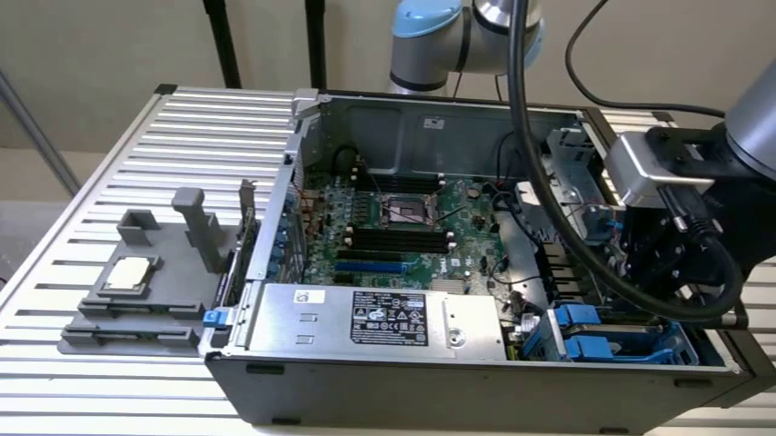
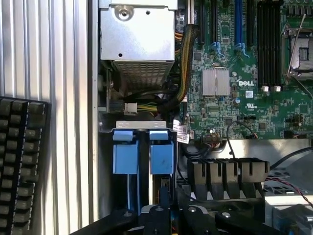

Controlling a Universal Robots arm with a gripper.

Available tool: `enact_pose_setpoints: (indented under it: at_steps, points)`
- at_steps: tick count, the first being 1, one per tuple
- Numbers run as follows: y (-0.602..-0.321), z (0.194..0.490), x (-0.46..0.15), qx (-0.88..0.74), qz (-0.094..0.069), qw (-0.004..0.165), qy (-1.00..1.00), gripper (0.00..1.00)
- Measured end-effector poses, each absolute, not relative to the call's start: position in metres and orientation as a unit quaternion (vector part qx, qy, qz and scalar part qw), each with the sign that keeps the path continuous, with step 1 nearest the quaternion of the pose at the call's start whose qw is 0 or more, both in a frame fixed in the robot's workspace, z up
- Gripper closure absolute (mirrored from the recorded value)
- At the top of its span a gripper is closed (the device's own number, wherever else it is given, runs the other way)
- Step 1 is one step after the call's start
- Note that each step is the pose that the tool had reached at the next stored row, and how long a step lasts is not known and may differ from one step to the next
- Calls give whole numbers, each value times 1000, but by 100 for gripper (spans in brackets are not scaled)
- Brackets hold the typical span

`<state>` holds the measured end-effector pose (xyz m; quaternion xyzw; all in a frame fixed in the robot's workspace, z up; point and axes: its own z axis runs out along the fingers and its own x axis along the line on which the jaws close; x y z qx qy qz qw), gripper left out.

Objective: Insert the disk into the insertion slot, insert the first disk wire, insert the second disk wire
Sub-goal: 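Insert the second disk wire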

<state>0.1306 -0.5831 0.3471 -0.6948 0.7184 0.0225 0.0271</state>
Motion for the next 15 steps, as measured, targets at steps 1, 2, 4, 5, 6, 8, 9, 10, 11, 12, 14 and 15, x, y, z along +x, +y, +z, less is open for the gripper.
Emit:
enact_pose_setpoints:
  at_steps: [1, 2, 4, 5, 6, 8, 9, 10, 11, 12, 14, 15]
  points:
    - [-584, 347, 131, -695, 23, 28, 718, 84]
    - [-584, 346, 130, -695, 23, 28, 718, 84]
    - [-584, 346, 130, -695, 23, 28, 718, 84]
    - [-585, 345, 130, -695, 23, 28, 718, 84]
    - [-585, 345, 130, -695, 23, 28, 718, 84]
    - [-585, 344, 130, -695, 23, 28, 718, 84]
    - [-585, 343, 130, -695, 23, 28, 718, 84]
    - [-586, 343, 129, -695, 23, 28, 718, 84]
    - [-586, 343, 129, -695, 23, 29, 718, 84]
    - [-585, 343, 129, -695, 24, 30, 718, 84]
    - [-585, 343, 129, -695, 24, 31, 717, 84]
    - [-585, 343, 129, -696, 24, 31, 717, 84]
